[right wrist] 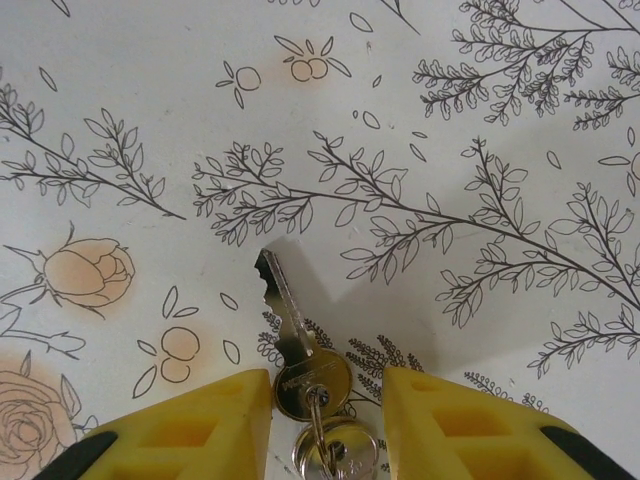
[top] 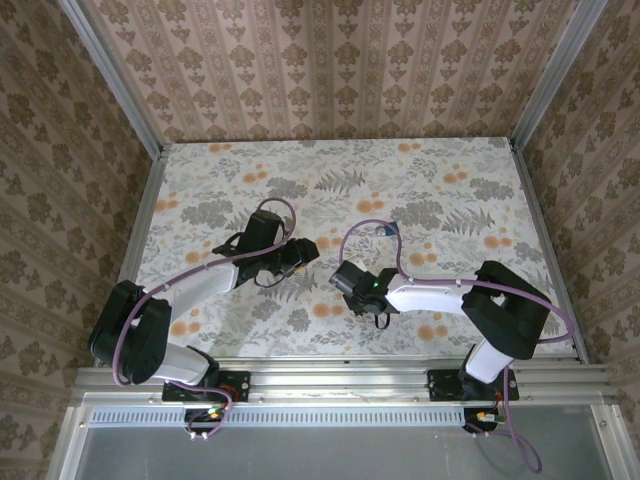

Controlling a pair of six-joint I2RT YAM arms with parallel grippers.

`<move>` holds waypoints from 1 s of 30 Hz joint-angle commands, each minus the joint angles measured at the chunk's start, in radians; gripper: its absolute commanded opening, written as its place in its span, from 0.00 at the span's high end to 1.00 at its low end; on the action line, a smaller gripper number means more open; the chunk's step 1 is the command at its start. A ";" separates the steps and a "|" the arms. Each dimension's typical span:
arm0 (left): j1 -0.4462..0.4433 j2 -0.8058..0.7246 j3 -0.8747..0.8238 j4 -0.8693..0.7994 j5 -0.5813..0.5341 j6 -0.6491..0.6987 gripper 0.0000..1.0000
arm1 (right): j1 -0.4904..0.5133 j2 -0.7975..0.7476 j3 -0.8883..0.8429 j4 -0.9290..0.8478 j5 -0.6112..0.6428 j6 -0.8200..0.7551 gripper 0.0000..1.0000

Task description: Unlock with the key

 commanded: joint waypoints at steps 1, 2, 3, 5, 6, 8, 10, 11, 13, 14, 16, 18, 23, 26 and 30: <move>0.005 0.003 -0.007 0.019 0.015 -0.008 0.44 | 0.002 -0.009 -0.024 -0.036 0.030 -0.006 0.66; 0.005 0.004 -0.007 0.020 0.015 -0.008 0.44 | 0.002 -0.010 -0.027 -0.036 0.029 -0.005 0.66; 0.006 0.004 -0.008 0.021 0.015 -0.010 0.44 | 0.002 -0.012 -0.029 -0.035 0.030 -0.005 0.66; 0.005 0.005 -0.009 0.022 0.015 -0.011 0.44 | 0.002 -0.018 -0.032 -0.037 0.026 -0.004 0.69; 0.006 0.005 -0.011 0.024 0.015 -0.011 0.44 | 0.002 -0.020 -0.033 -0.037 0.024 -0.005 0.73; 0.005 0.005 -0.014 0.026 0.015 -0.013 0.44 | 0.002 -0.021 -0.032 -0.039 0.025 -0.008 0.77; 0.005 0.005 -0.017 0.030 0.014 -0.014 0.44 | 0.001 -0.020 -0.035 -0.038 0.024 -0.007 0.82; 0.005 0.004 -0.019 0.031 0.013 -0.016 0.44 | 0.001 -0.018 -0.036 -0.036 0.021 -0.005 0.83; 0.006 0.001 -0.025 0.036 0.013 -0.019 0.44 | 0.001 -0.018 -0.041 -0.031 0.015 -0.003 0.89; 0.006 0.000 -0.028 0.037 0.011 -0.020 0.44 | 0.001 -0.017 -0.045 -0.028 0.014 -0.001 0.93; 0.007 -0.002 -0.033 0.039 0.010 -0.023 0.44 | 0.001 -0.016 -0.052 -0.013 0.011 0.001 0.99; 0.007 -0.002 -0.035 0.042 0.009 -0.024 0.44 | -0.002 -0.022 -0.057 0.007 0.005 0.003 1.00; 0.010 -0.010 -0.033 0.037 0.008 -0.024 0.44 | -0.025 -0.110 -0.078 0.093 -0.060 -0.008 1.00; 0.013 -0.022 -0.034 0.030 0.006 -0.024 0.44 | -0.057 -0.213 -0.114 0.168 -0.145 -0.034 1.00; 0.016 -0.048 -0.041 0.028 -0.005 -0.019 0.44 | -0.118 -0.377 -0.180 0.266 -0.270 -0.059 1.00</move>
